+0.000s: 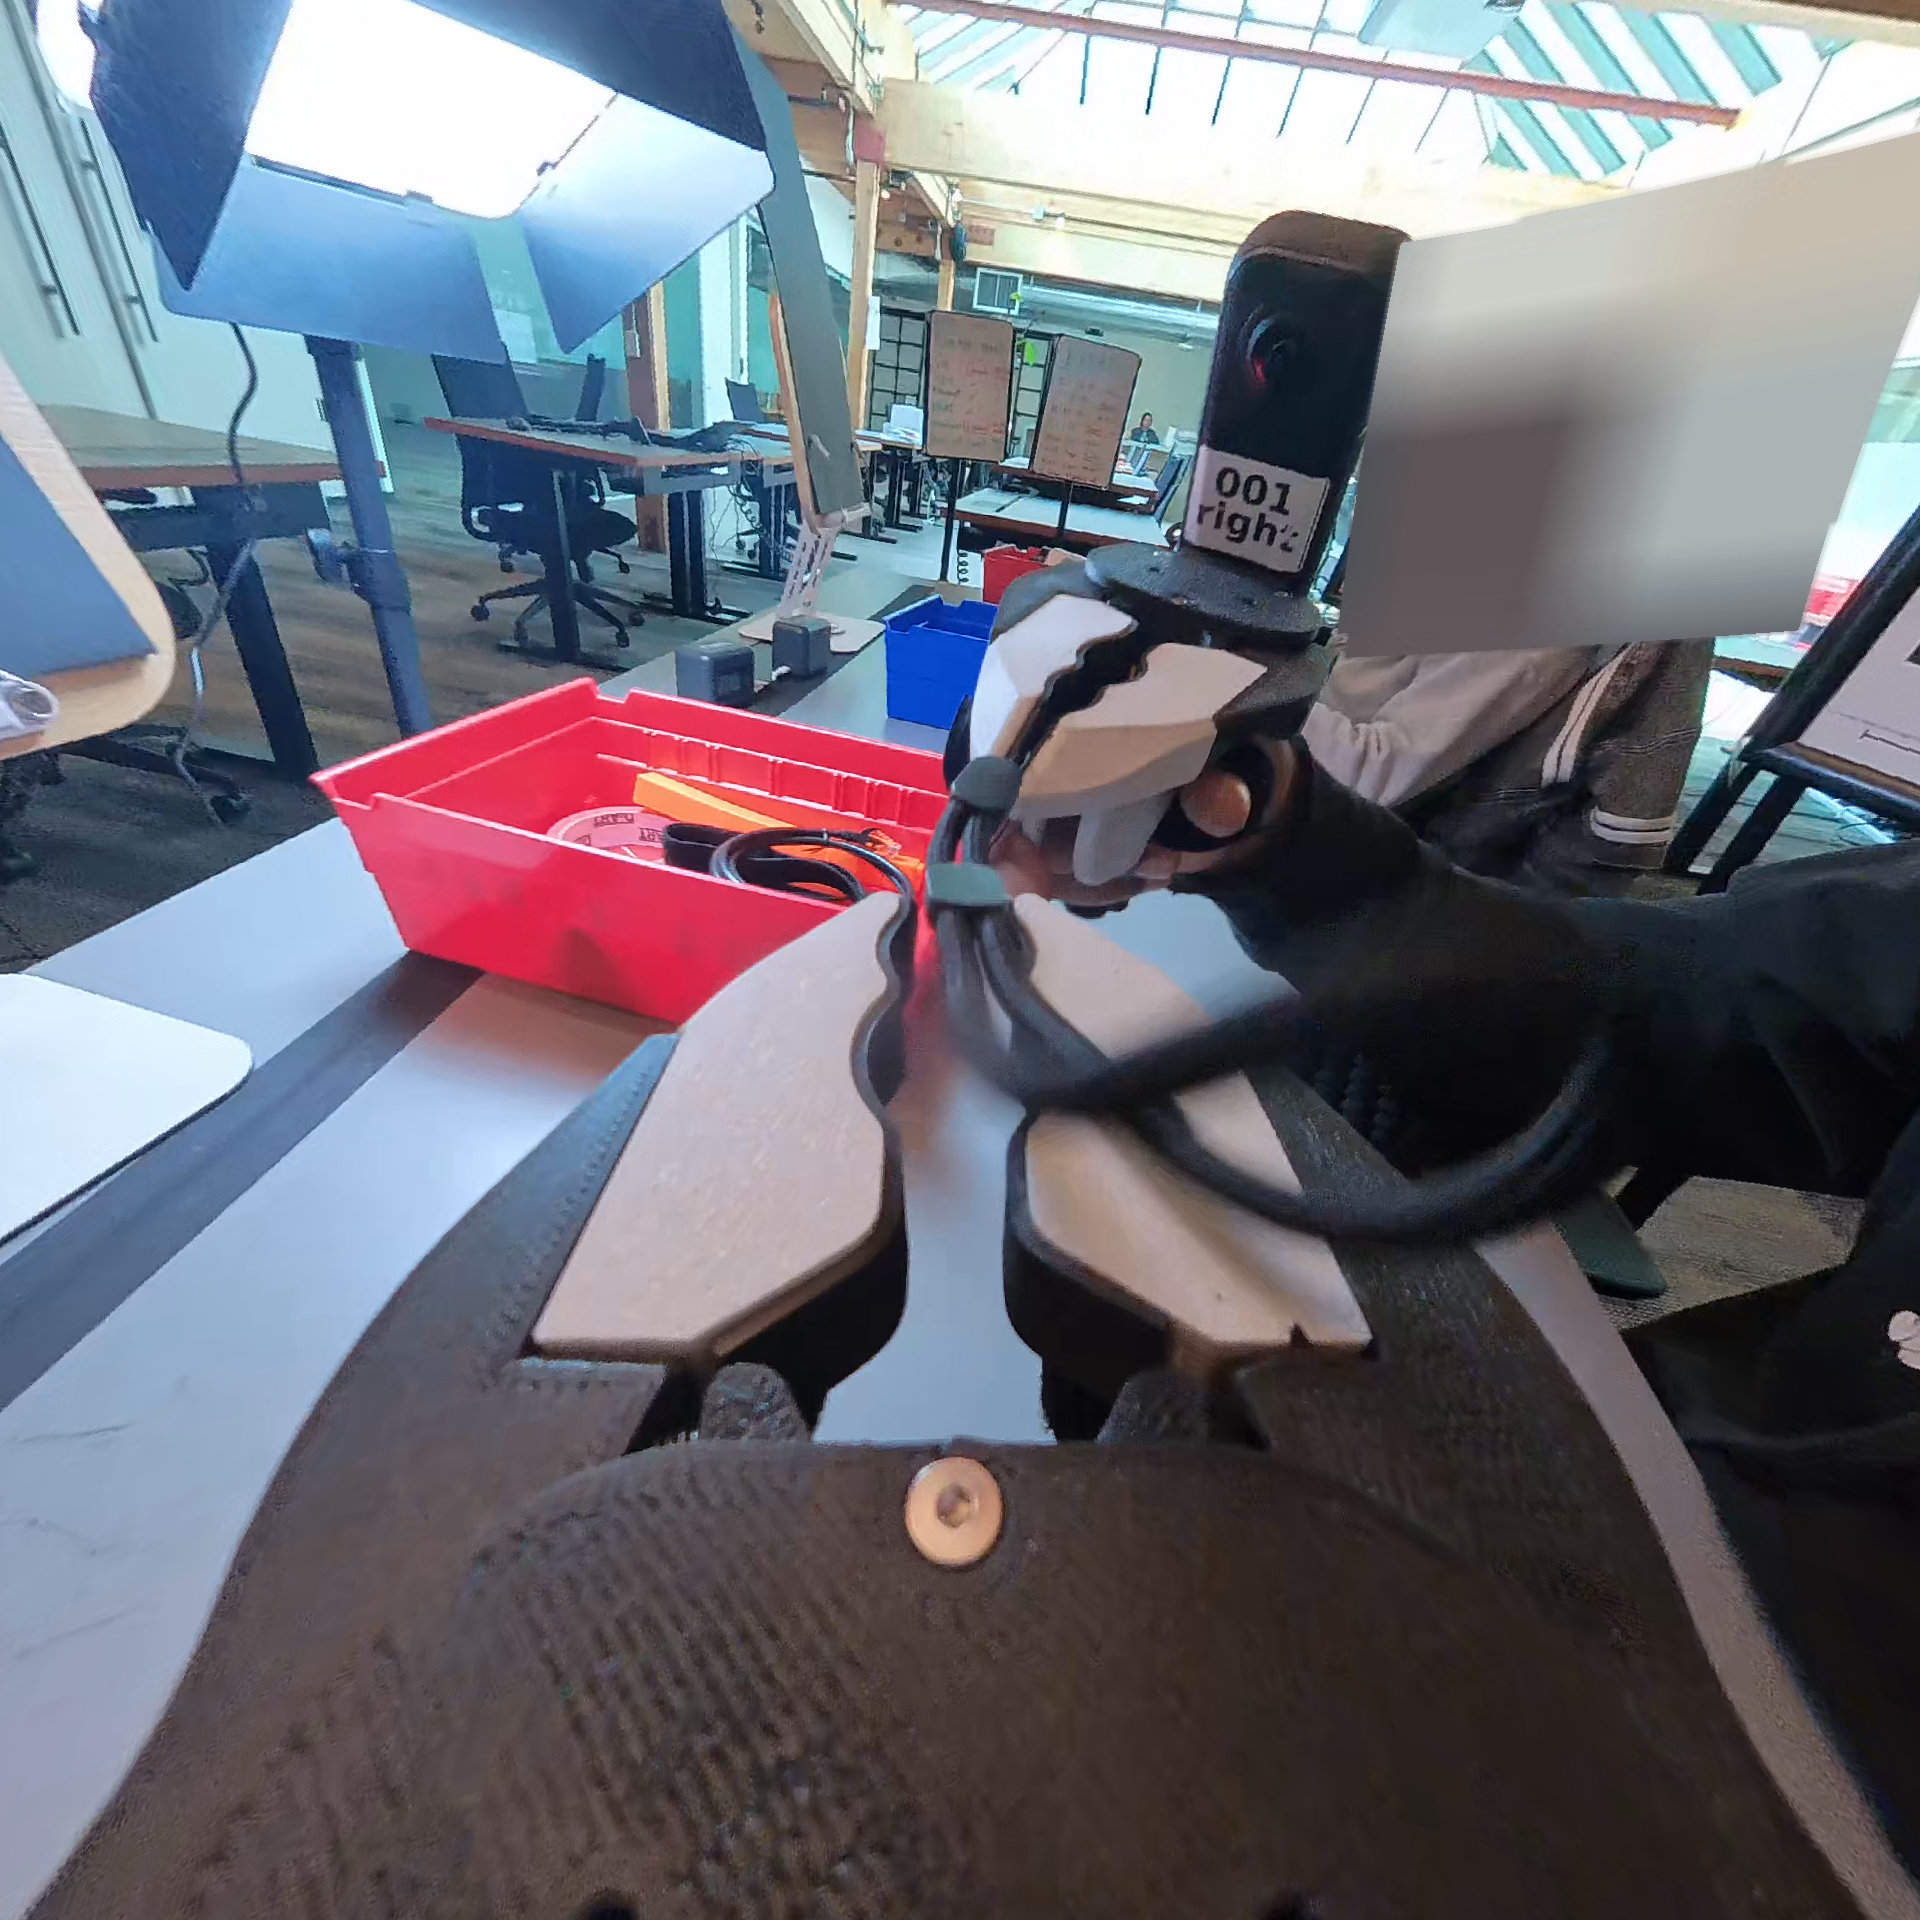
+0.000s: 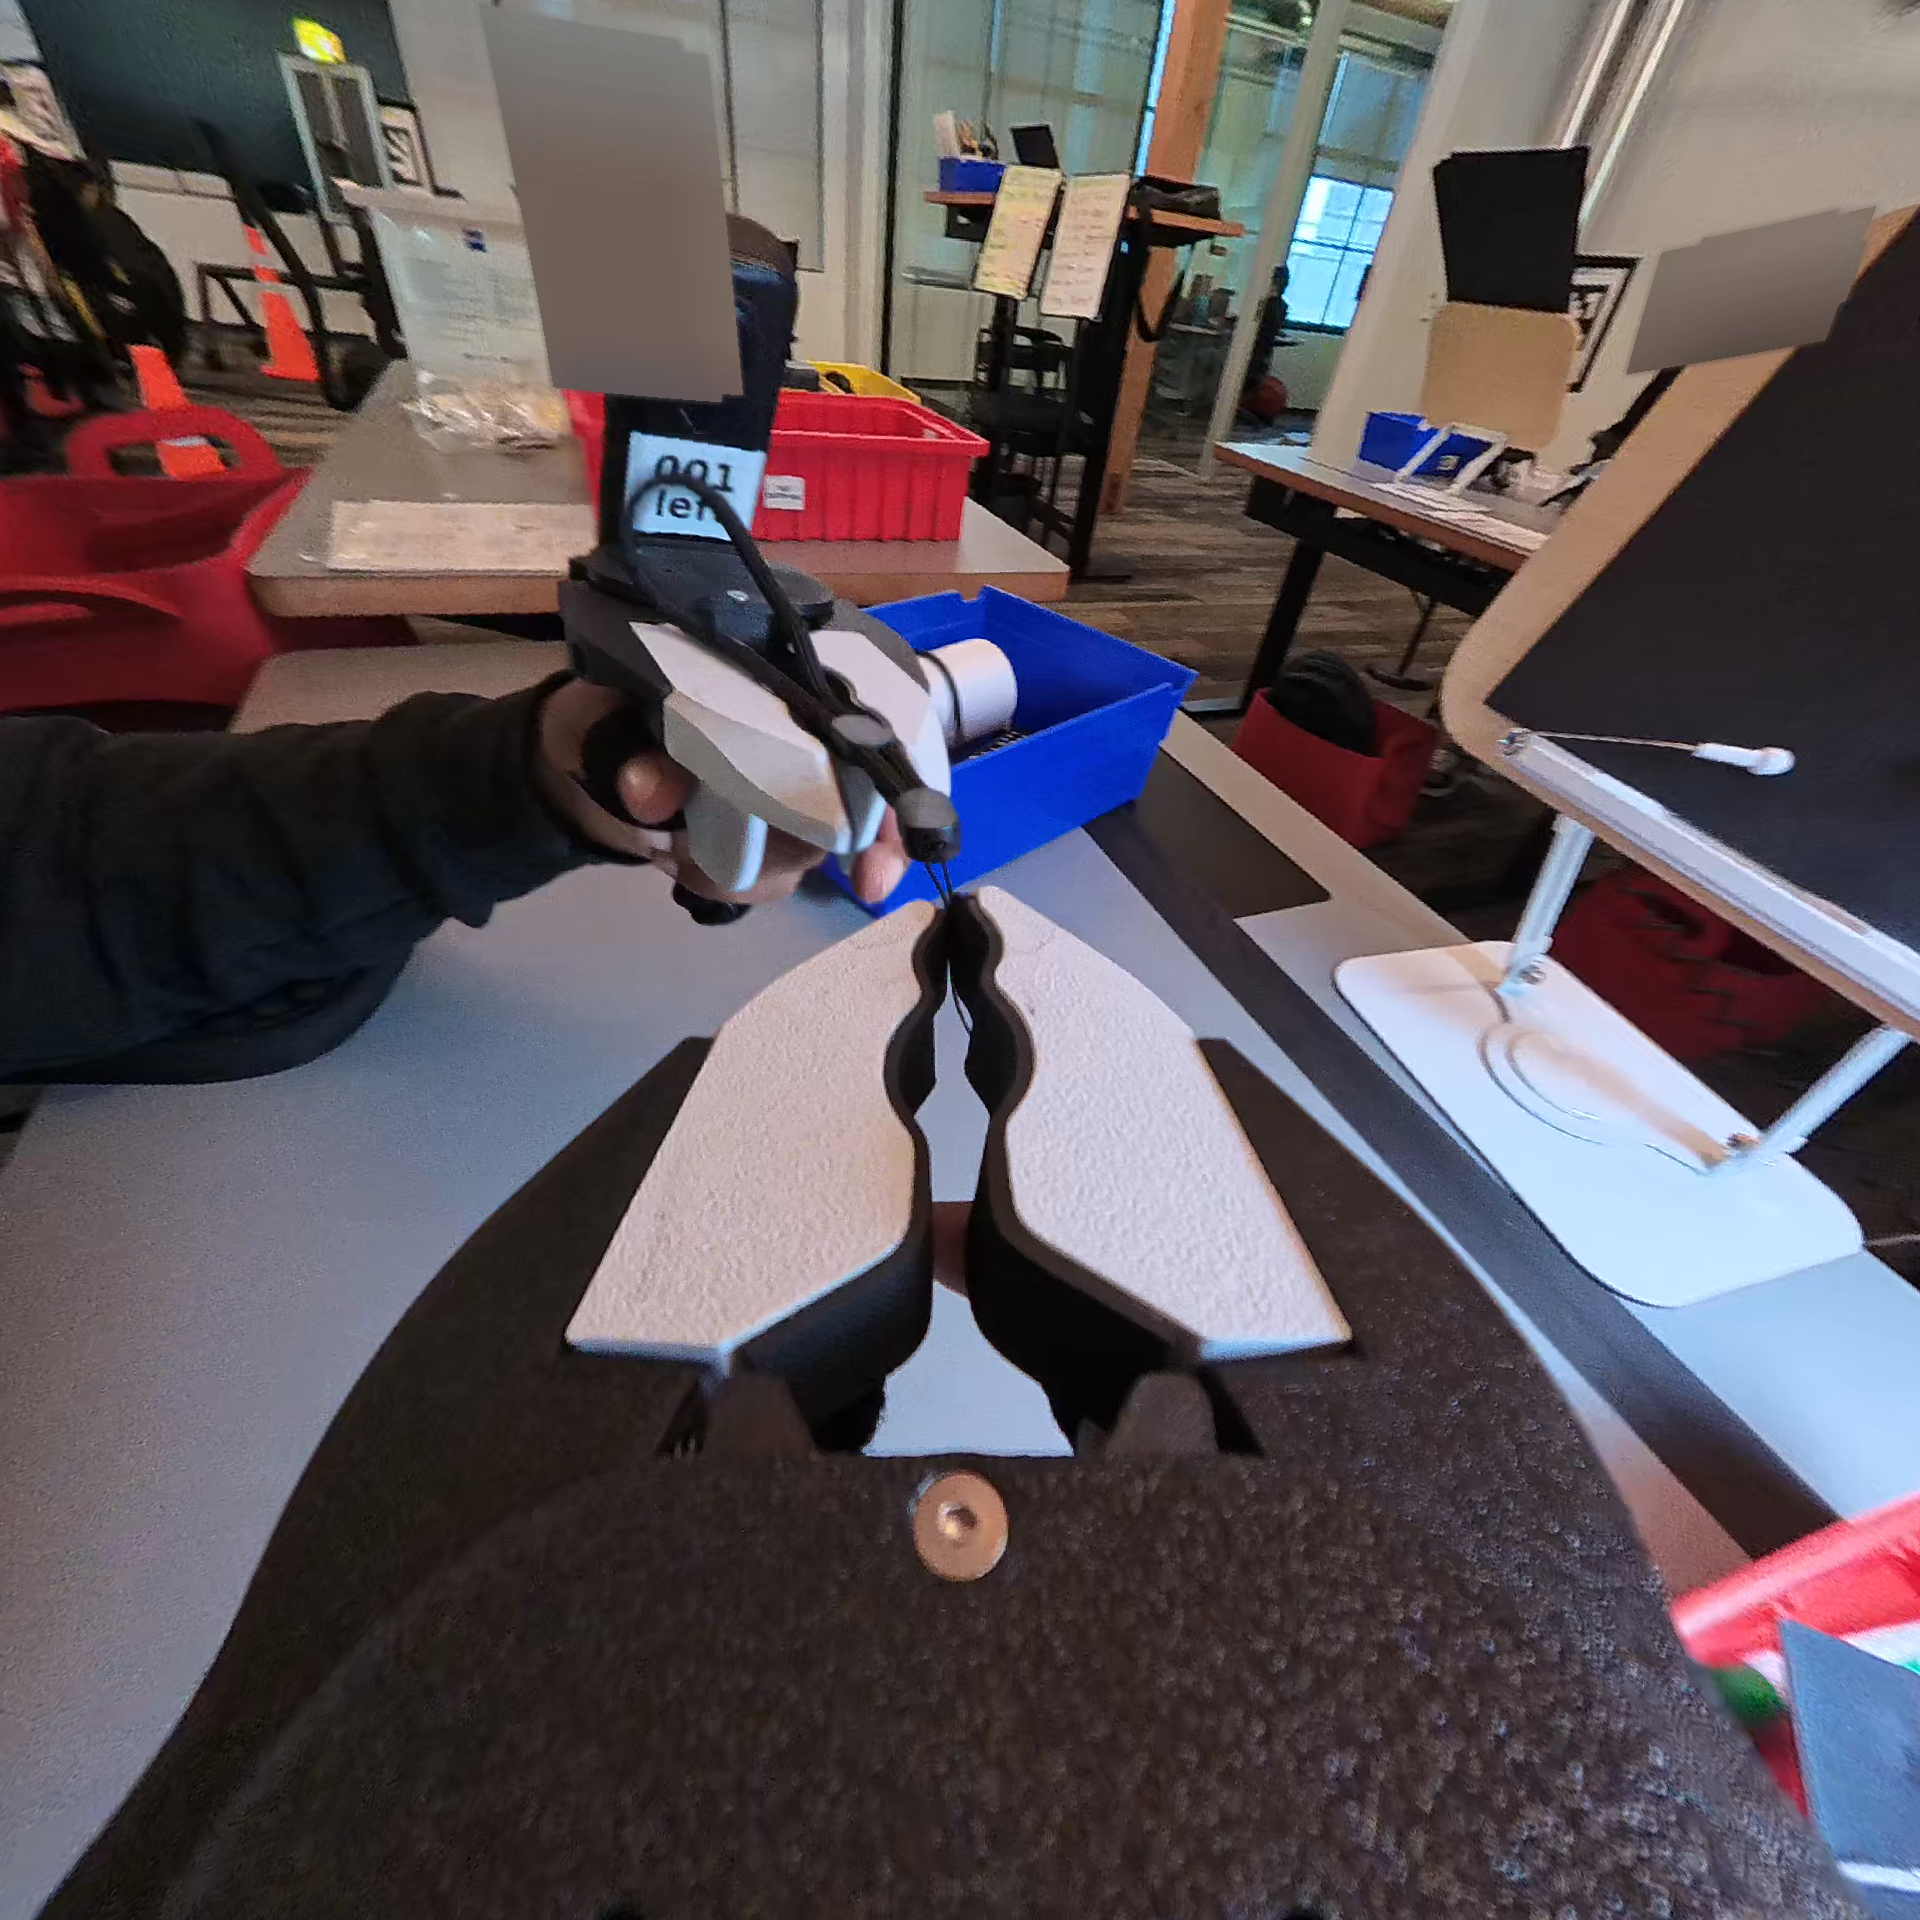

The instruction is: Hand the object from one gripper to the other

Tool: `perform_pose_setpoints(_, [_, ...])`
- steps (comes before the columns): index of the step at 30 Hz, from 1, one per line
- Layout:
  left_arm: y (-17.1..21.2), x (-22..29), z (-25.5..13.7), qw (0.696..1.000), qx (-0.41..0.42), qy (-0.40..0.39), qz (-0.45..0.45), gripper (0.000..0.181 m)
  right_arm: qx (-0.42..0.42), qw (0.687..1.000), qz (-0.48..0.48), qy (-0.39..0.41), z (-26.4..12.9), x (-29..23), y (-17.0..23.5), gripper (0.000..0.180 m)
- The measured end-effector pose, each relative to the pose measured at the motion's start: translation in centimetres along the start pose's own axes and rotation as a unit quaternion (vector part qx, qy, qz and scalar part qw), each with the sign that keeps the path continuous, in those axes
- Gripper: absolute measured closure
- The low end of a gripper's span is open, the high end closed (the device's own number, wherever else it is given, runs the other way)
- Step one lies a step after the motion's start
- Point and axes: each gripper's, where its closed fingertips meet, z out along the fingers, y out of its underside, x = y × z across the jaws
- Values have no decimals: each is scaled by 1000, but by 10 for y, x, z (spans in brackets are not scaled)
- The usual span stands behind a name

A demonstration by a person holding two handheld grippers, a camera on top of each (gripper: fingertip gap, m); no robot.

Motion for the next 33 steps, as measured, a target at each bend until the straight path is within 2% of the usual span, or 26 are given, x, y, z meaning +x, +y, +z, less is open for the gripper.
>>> perform_pose_setpoints(3, [-3,-13,-16,1000,-5,-8,-4,152,1,1000,-11,26,-8,10,-4,179])
perform_pose_setpoints(9, [-33,-30,-58,998,40,-43,6,152,-1,998,-29,64,-22,26,-7,179])
perform_pose_setpoints(12, [-38,-30,-64,996,22,-72,44,152,-15,997,-38,69,-21,28,-2,179])
perform_pose_setpoints(16, [-23,-13,-44,993,-36,-67,92,153,-43,996,-58,47,-10,16,9,180])
perform_pose_setpoints(21, [25,10,3,981,-128,-30,139,151,-62,995,-73,-12,6,-14,17,179])
perform_pose_setpoints(24, [41,16,16,977,-146,-19,152,154,-65,994,-77,-42,11,-29,18,179])
perform_pose_setpoints(26, [40,18,17,977,-141,-18,158,172,-61,994,-77,-56,12,-36,16,179])
perform_pose_setpoints(30, [23,17,10,982,-122,-27,140,174,-32,996,-72,-34,7,-28,5,176])
perform_pose_setpoints(33, [6,4,-2,985,-105,-69,118,173,17,998,-57,11,-1,-11,-13,160])
